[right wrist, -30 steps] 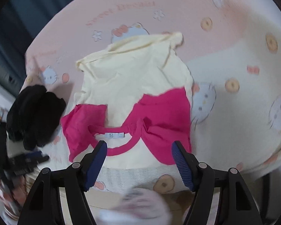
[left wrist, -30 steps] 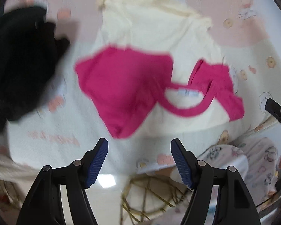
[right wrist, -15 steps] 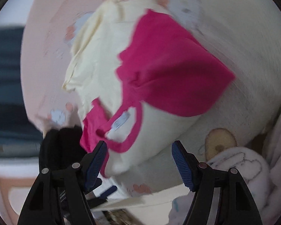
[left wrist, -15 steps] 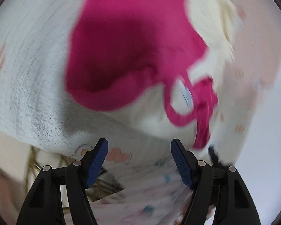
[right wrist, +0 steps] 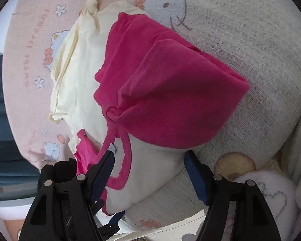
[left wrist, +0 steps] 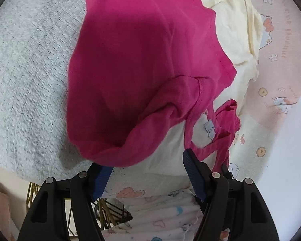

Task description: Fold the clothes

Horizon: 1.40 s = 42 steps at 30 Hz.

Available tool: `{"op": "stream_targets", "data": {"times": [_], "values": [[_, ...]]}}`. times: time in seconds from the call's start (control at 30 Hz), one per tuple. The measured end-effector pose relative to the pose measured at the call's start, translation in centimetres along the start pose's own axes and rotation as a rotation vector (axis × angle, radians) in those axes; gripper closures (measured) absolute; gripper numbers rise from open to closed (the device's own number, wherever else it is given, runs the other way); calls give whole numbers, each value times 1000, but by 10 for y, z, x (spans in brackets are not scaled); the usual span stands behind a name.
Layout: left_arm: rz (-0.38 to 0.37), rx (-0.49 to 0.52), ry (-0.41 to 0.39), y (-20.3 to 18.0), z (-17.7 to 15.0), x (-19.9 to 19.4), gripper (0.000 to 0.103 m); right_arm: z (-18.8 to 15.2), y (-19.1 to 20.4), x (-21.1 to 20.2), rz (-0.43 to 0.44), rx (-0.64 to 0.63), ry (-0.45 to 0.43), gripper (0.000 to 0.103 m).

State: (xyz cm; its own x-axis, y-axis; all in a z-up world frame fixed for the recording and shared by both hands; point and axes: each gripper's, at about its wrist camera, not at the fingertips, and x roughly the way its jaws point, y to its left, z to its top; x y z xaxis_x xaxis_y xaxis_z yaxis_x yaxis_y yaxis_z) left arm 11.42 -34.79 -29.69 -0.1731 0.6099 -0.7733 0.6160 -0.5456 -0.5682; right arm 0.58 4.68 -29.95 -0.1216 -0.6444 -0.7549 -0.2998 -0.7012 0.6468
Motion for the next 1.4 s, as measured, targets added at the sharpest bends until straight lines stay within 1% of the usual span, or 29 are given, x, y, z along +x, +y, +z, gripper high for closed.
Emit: {"op": "stream_targets", "data": {"times": [0.17,0.2,0.23,0.3,0.33,0.37,0.4,0.5,0.63,0.67,0.7,0.77,0.8,0.87,0.9,0.93,1.03,1.1,1.17,1.23,1.3,1.4], "values": [[31,5,22,-7,0,6,36,-3,5,-5,-78,43,-42,32],[56,5,26,-9,1,7,38,-3,6,-5,-118,51,-57,32],[82,4,30,-11,2,8,45,-4,7,-5,-151,62,-73,32],[99,11,48,-15,3,10,50,-4,6,-8,-194,99,-106,32],[107,14,57,-17,4,12,52,-4,4,-9,-204,116,-116,32],[115,18,67,-19,5,13,55,-2,3,-8,-196,122,-116,32],[124,21,76,-21,6,15,61,-1,3,-8,-190,117,-117,32],[148,31,104,-27,8,19,63,2,2,-8,-175,102,-120,31],[112,-12,127,-23,9,20,68,1,8,-10,-186,32,-175,32],[101,-24,135,-22,9,20,68,0,9,-10,-192,22,-180,41],[89,-36,144,-21,10,21,68,0,10,-10,-199,11,-185,54],[69,-52,157,-21,10,22,68,-2,10,-10,-206,-7,-191,59],[61,-59,161,-21,11,22,68,-2,9,-12,-191,-4,-187,71],[45,-97,171,-19,11,24,69,3,7,-15,-146,9,-165,82],[33,-112,173,-19,10,23,70,4,8,-17,-135,19,-157,82],[21,-127,175,-20,10,23,73,6,9,-18,-125,29,-149,82],[-15,-147,177,-25,9,19,76,8,15,-25,-101,21,-142,83],[-51,-177,178,-21,4,13,78,5,20,-29,-112,14,-130,83],[-83,-194,187,-27,8,12,79,9,28,-30,-111,17,-124,83],[-115,-178,177,-41,22,8,81,15,39,-28,-110,14,-117,83],[-112,-162,169,-54,36,0,81,21,48,-28,-109,10,-115,83],[-115,-143,163,-68,48,1,81,32,61,-25,-104,17,-104,83]]}}
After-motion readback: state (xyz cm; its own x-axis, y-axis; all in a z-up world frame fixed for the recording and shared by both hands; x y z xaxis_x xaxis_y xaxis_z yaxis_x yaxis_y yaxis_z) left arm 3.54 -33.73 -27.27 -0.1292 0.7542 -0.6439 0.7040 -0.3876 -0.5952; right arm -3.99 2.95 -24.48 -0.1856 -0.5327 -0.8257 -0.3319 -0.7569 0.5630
